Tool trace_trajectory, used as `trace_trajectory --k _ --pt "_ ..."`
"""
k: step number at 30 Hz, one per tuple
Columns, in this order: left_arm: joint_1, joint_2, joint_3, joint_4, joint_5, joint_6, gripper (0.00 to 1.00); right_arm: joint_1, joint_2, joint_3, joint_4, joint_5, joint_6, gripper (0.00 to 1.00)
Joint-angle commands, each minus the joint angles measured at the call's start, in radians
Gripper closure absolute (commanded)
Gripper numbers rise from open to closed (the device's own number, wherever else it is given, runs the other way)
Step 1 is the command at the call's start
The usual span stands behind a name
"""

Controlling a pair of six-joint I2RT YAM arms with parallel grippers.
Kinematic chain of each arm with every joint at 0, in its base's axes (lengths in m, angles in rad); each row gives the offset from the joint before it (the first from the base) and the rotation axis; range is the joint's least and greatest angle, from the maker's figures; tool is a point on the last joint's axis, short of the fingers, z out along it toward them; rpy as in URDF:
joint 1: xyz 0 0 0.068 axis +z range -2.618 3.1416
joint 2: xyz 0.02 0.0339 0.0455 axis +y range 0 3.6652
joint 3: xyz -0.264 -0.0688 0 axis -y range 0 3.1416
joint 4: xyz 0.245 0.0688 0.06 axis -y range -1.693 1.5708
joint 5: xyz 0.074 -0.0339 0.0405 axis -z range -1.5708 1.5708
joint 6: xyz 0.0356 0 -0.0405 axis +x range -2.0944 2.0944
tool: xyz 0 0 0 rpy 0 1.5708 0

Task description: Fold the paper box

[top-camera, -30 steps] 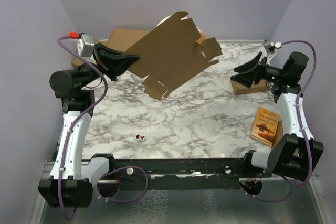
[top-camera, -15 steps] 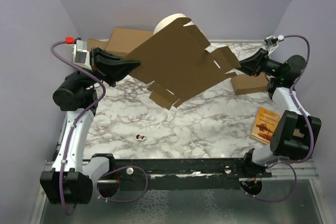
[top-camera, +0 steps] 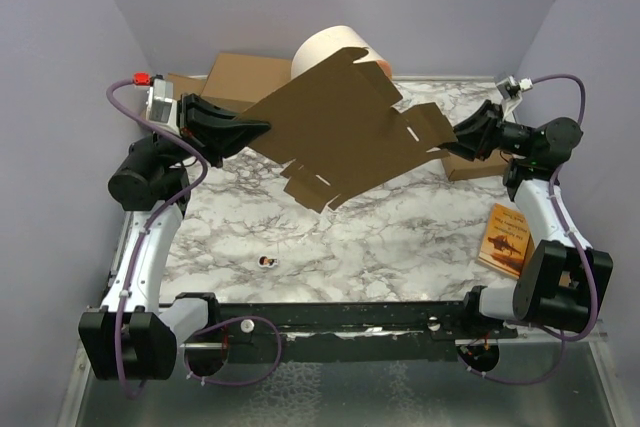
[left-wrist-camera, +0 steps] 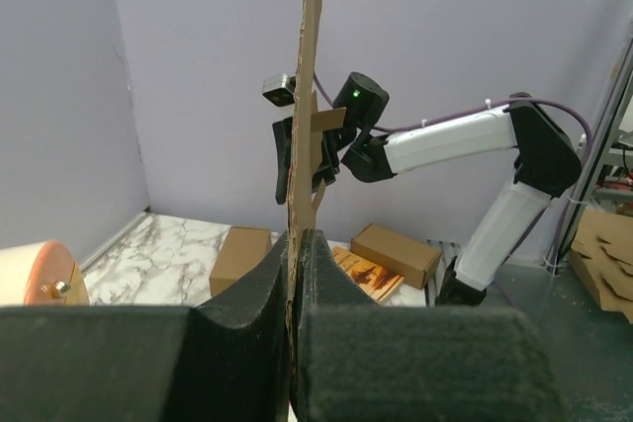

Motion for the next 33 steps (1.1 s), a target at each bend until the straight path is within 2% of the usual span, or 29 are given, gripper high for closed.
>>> trace_trajectory --k 1,8,16,21,26,33 --pt "0.006 0.006 0.005 0.017 0.014 0.033 1.0 -0.001 -0.018 0.002 0.049 -0.051 0.018 0.72" --pt "0.006 0.034 0.02 -0.02 0.012 0.08 1.0 -0.001 -0.03 -0.007 -0.005 -0.085 -0.04 0.71" --pt "0.006 0.052 0.028 -0.017 0.015 0.093 1.0 0.014 -0.024 0.006 0.003 -0.099 -0.027 0.7" --pt "0.007 0.056 0.034 -0.021 0.014 0.1 1.0 0.028 -0.022 0.003 -0.025 -0.103 -0.06 0.65" --pt "0.007 0.056 0.046 -0.008 0.01 0.088 1.0 0.045 -0.016 0.014 -0.119 -0.091 -0.138 0.63" --pt "0.007 0.067 0.056 0.07 0.005 0.018 1.0 0.058 0.005 0.009 -0.091 -0.047 -0.131 0.63"
